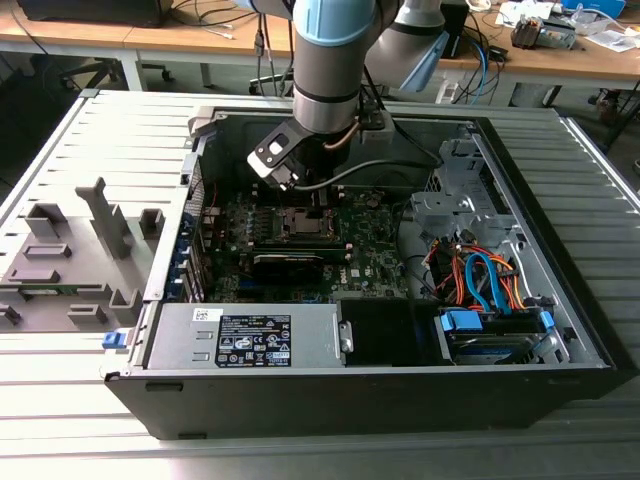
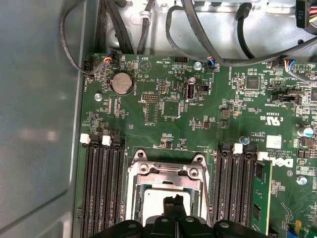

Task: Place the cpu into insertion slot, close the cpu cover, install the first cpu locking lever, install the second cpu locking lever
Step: 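Close the cpu cover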

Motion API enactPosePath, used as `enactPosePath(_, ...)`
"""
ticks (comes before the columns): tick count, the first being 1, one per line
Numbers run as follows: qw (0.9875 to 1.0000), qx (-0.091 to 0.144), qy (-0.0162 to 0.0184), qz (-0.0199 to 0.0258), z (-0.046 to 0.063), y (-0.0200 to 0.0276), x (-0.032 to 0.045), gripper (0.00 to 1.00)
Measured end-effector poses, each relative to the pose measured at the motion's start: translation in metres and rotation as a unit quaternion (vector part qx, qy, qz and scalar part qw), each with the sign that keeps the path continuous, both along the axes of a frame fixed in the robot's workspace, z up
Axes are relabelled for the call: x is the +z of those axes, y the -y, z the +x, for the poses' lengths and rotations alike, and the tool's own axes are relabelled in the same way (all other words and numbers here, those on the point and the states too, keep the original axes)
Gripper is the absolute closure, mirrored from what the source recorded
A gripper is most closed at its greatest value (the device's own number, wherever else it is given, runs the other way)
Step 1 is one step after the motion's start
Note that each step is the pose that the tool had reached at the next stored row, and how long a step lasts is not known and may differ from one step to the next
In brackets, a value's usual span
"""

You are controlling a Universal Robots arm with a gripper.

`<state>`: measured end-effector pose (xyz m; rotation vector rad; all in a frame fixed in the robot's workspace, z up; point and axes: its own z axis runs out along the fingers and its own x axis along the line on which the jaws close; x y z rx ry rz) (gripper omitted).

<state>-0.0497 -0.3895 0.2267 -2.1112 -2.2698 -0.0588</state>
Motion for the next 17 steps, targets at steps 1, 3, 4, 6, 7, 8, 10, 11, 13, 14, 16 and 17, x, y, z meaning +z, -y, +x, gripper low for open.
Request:
enactPosePath(1,1.0000,0.000,0.0000,0.0000,0.0000,0.0000,-0.0001,0.89)
enactPosePath(3,1.0000,0.000,0.0000,0.0000,-0.0001,0.0000,-0.0004,0.89)
enactPosePath(4,1.0000,0.000,0.0000,0.0000,-0.0001,0.0000,-0.0006,0.89)
enactPosePath(6,1.0000,0.000,0.0000,0.0000,-0.0002,0.0000,-0.0009,0.89)
enactPosePath(7,1.0000,0.000,0.0000,0.0000,-0.0002,0.0000,-0.0010,0.89)
enactPosePath(8,1.0000,0.000,0.0000,0.0000,-0.0002,0.0000,-0.0011,0.89)
enactPosePath(10,1.0000,0.000,0.0000,0.0000,-0.0003,0.0000,-0.0013,0.89)
enactPosePath(11,1.0000,0.000,0.0000,0.0000,-0.0004,0.0000,-0.0016,0.89)
enactPosePath(13,1.0000,0.000,0.0000,0.0000,-0.0006,0.0001,-0.0022,0.89)
enactPosePath(14,1.0000,0.000,0.0000,0.0000,-0.0007,0.0001,-0.0025,0.89)
enactPosePath(16,1.0000,0.000,0.0000,0.0000,-0.0008,0.0001,-0.0027,0.89)
enactPosePath(17,1.0000,0.000,0.0000,0.0000,-0.0008,0.0001,-0.0028,0.89)
